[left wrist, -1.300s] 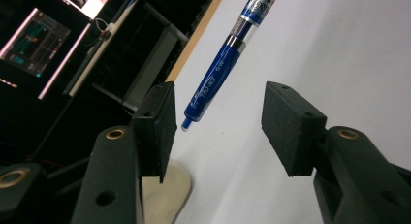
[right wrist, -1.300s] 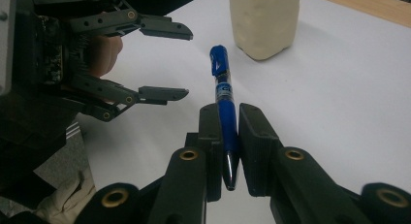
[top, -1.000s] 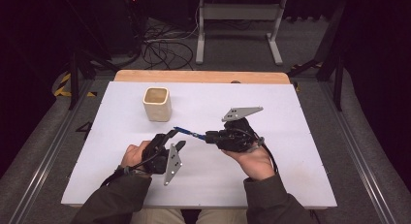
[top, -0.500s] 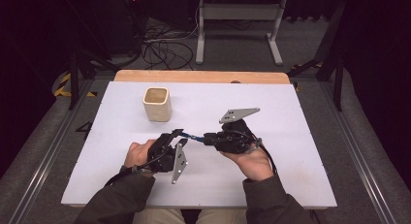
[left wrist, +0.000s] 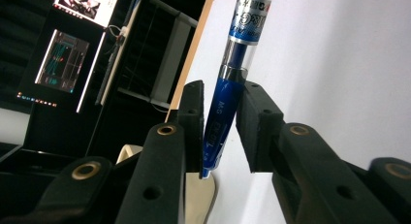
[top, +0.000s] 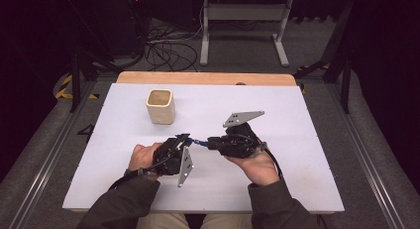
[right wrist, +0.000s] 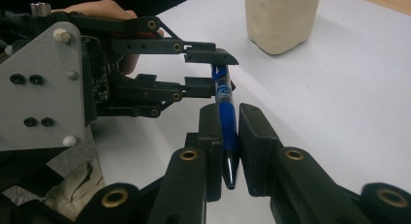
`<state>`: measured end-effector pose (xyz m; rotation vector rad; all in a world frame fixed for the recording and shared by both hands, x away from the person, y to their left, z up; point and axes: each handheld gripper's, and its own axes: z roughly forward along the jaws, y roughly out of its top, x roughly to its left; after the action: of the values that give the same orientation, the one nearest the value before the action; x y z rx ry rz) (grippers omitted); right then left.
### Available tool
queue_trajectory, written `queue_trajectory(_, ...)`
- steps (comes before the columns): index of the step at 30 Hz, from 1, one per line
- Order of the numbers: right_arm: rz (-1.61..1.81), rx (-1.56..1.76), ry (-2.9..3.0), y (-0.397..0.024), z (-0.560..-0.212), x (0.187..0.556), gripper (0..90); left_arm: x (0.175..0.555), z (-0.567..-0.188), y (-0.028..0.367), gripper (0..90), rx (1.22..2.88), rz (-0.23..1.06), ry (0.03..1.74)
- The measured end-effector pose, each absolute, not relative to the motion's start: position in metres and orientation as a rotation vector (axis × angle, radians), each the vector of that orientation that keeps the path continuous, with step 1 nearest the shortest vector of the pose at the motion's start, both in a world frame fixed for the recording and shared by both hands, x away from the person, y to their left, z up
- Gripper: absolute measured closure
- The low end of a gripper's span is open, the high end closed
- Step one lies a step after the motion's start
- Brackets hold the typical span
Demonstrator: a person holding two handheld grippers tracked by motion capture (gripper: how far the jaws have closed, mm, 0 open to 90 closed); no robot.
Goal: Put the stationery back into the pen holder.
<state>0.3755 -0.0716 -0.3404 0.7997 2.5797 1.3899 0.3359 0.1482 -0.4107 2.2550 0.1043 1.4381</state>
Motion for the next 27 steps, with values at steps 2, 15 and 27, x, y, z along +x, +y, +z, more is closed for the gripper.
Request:
queue_trajectory(2, 1.388, 0.802, 2.577, -0.0723, -0.3404, 0.3749, 80.9, 0.3363, -0.4102, 0.1470, 74.5, 2.257, 1.446, 0.089)
queue_trajectory(15, 1.399, 0.803, 2.563, -0.0771, -0.3389, 0.3732, 80.8, 0.3344, -0.4126, 0.1416, 78.9, 2.297, 1.454, 0.022)
queue_trajectory(27, 1.470, 0.772, 2.507, -0.0779, -0.3384, 0.3746, 77.3, 0.3356, -0.4106, 0.1439, 79.3, 2.283, 1.407, 0.073)
